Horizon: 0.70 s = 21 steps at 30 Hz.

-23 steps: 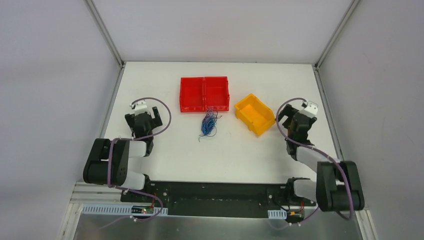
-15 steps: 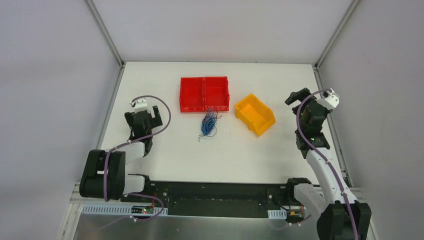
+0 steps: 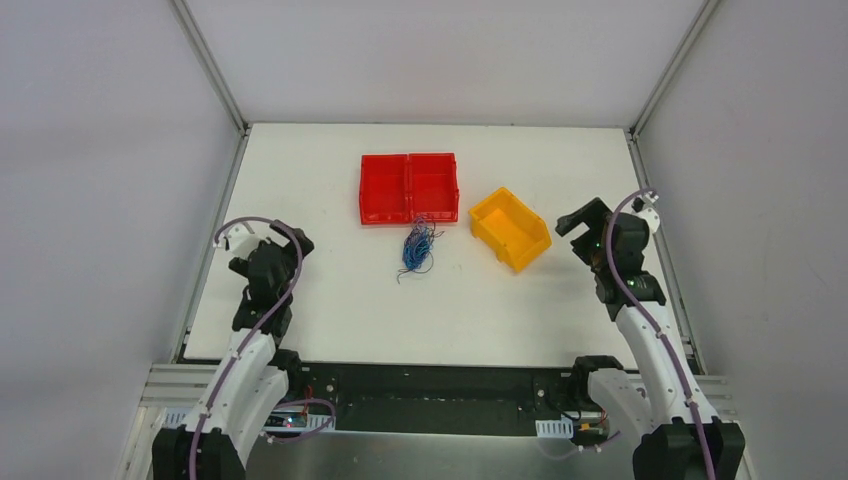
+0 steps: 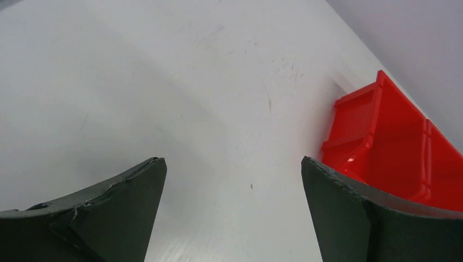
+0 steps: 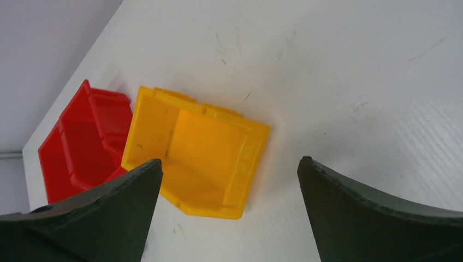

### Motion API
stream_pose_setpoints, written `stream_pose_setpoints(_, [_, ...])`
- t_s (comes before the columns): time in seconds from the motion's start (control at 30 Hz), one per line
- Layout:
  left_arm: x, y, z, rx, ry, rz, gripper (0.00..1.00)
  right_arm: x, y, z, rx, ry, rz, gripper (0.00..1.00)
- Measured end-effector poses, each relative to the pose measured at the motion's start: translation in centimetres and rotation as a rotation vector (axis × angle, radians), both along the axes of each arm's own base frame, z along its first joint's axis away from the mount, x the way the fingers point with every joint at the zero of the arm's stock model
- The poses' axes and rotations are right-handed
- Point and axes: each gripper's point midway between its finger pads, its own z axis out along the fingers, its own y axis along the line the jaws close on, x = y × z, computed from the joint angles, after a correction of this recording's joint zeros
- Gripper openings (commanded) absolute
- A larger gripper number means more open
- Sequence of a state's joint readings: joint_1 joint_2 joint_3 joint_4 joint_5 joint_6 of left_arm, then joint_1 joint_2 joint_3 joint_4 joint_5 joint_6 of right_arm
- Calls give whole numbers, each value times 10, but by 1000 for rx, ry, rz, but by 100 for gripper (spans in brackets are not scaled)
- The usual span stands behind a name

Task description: Untangle the cables

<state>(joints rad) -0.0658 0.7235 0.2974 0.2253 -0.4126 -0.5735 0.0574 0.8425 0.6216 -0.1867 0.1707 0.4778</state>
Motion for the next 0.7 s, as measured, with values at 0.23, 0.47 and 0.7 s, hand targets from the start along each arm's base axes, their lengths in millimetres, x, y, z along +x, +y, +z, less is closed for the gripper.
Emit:
stream_pose_setpoints(0.23, [1, -51, -25, -185, 50, -191, 95, -7, 43, -1, 30, 29, 173, 100])
stream_pose_setpoints(0.47, [10, -181, -38, -146, 262, -650, 93, -10, 61, -11, 16, 66, 248, 99])
stream_pose_setpoints(0.7, [24, -243, -60, -140, 382, -851, 69, -11, 66, -13, 8, 78, 284, 97])
